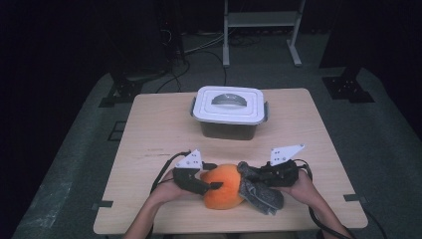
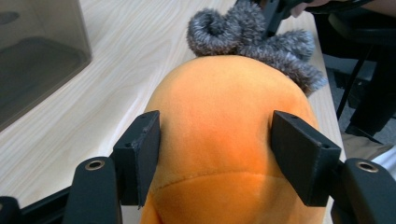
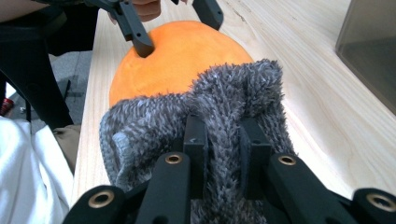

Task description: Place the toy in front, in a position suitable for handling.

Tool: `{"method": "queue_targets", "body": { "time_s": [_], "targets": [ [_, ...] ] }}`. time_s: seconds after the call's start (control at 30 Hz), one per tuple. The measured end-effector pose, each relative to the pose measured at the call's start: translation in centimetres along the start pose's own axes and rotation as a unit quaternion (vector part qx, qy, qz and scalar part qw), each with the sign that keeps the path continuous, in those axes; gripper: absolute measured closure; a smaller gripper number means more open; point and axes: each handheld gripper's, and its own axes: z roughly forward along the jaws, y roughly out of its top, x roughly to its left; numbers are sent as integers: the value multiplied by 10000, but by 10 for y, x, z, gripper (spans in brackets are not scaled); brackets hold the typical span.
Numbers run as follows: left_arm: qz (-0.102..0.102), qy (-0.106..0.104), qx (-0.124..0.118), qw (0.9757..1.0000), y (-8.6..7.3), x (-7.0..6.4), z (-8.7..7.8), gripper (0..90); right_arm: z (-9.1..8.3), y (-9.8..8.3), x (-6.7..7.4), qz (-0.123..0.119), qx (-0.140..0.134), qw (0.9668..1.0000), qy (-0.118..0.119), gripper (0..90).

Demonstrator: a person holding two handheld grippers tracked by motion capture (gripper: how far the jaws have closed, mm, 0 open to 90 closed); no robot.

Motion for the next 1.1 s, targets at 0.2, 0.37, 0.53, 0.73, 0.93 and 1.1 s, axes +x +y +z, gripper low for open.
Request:
{"method": "queue_targets", "body": {
  "time_s": [0.2,0.37,0.53,0.73,0.93,1.1],
  "targets": [
    [37,-129,2,9999,-3,1,-2,359,6,13,11,-189,-237,9993,197,757],
    [-39,-176,-31,9998,-6,3,-3,359,6,3,1,-26,31,9999,142,757],
    [-122,-197,-39,9997,-9,7,-6,359,-1,-7,-7,143,305,9994,-61,756],
    [-84,-233,-20,9997,-9,7,-6,359,-5,3,0,53,-153,9999,45,756],
    [-136,-258,3,9996,3,3,-5,218,10,7,9,-81,-138,9997,196,756],
    [-7,-201,114,9997,2,1,0,271,10,8,8,-48,-182,9997,180,755]
  ]
}}
